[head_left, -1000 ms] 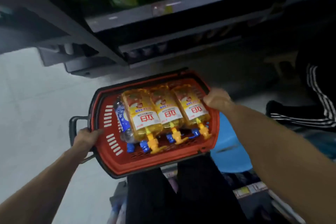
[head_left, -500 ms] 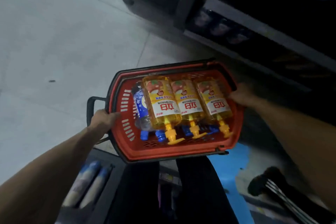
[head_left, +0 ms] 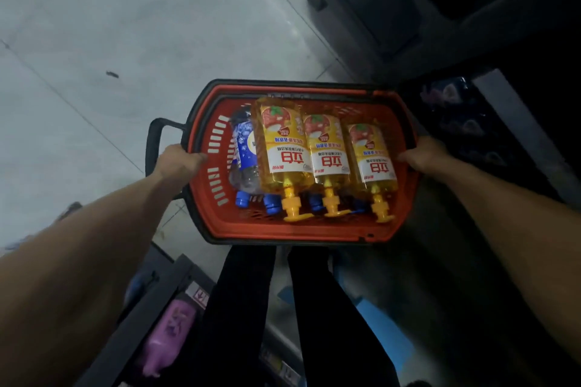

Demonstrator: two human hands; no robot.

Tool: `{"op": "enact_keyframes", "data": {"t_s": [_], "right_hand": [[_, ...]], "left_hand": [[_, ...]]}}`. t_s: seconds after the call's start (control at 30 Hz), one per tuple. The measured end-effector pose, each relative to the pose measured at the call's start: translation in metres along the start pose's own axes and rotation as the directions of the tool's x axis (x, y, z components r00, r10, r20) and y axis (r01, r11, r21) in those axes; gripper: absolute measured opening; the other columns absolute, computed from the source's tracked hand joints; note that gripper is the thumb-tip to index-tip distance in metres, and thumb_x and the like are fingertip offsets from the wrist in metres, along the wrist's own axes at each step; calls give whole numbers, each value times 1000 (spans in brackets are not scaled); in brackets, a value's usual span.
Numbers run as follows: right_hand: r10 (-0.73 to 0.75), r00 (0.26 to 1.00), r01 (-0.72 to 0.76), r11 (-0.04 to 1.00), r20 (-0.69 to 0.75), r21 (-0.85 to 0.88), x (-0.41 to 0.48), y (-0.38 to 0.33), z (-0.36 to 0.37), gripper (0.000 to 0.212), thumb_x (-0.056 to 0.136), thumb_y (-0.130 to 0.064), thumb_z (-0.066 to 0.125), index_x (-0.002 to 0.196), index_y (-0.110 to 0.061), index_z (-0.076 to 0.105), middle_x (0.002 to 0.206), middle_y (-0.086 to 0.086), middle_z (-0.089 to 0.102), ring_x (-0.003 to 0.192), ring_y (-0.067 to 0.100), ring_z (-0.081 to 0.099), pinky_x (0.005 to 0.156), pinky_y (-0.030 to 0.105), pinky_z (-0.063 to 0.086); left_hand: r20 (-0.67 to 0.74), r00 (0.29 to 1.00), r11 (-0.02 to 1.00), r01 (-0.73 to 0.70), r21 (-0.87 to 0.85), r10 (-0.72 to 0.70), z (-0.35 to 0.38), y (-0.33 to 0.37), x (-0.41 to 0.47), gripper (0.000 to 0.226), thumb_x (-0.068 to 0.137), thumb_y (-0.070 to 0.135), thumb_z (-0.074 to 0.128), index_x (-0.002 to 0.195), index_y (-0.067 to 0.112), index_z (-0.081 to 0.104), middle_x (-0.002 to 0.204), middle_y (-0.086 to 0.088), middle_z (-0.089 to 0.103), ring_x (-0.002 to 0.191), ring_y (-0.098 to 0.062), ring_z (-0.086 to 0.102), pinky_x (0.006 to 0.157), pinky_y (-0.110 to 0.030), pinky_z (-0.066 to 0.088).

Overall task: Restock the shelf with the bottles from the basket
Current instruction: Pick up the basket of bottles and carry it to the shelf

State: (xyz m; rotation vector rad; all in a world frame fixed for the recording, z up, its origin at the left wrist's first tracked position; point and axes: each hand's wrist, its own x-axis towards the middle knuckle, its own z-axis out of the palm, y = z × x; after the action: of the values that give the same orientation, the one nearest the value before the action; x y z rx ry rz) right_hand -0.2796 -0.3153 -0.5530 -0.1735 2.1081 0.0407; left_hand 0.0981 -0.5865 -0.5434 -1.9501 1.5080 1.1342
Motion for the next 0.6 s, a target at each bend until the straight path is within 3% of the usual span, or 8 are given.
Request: {"op": "enact_keyframes", "data": {"t_s": [0.1, 0.23, 0.33, 0.37, 0.47, 0.6], "right_hand": [[-84, 994, 79, 995, -68, -67, 35, -34, -10, 37, 88, -27, 70, 123, -17, 65, 110, 11, 69, 88, 31, 65, 80, 35, 55], [-48, 969, 16, 991, -244, -132, 71, -62, -5, 42, 92, -34, 64, 129, -14, 56, 123, 18, 65, 103, 39, 65, 89, 50, 57], [-57, 926, 32, 997, -374, -73, 62, -55, 3, 43, 101, -27, 57, 137, -12, 41, 130, 18, 61, 114, 40, 62, 86, 48, 54], [-85, 915, 64, 996, -394, -66, 58, -49, 6, 42, 102, -26, 56, 137, -13, 39, 129, 17, 61, 113, 38, 64, 81, 43, 53], [-182, 892, 170, 983, -413, -67, 54, -29, 11, 43, 102, -30, 53, 137, -12, 36, 127, 15, 61, 109, 33, 65, 74, 35, 47], [-382, 816, 364, 923, -433, -129, 72, -7, 14, 44, 101, -36, 52, 134, -8, 41, 130, 17, 58, 115, 34, 60, 85, 33, 46]], "left_hand": [[-14, 999, 990, 43, -134, -45, 13, 2, 16, 23, 95, 26, 68, 114, 11, 68, 99, -12, 69, 68, -19, 62, 74, -33, 52], [-62, 993, 947, 76, -311, -100, 44, -9, 19, 24, 89, 41, 68, 107, 25, 67, 89, 1, 71, 78, -22, 71, 79, -37, 59], [-95, 986, 952, 106, -288, -139, 68, -17, 6, 55, 82, 65, 66, 112, 19, 63, 102, -3, 75, 89, -29, 74, 86, -48, 62], [-114, 981, 962, 124, -244, -155, 76, -17, 1, 63, 84, 65, 66, 120, 13, 57, 109, -9, 74, 94, -35, 73, 88, -51, 61], [-229, 959, 981, 136, -135, -164, 92, -2, -9, 59, 99, 46, 61, 132, 2, 39, 123, -25, 66, 107, -47, 66, 90, -53, 53], [-390, 905, 981, 121, -149, -171, 108, 4, -2, 57, 98, 37, 64, 134, 1, 38, 129, -24, 63, 113, -46, 64, 91, -53, 50]]}}
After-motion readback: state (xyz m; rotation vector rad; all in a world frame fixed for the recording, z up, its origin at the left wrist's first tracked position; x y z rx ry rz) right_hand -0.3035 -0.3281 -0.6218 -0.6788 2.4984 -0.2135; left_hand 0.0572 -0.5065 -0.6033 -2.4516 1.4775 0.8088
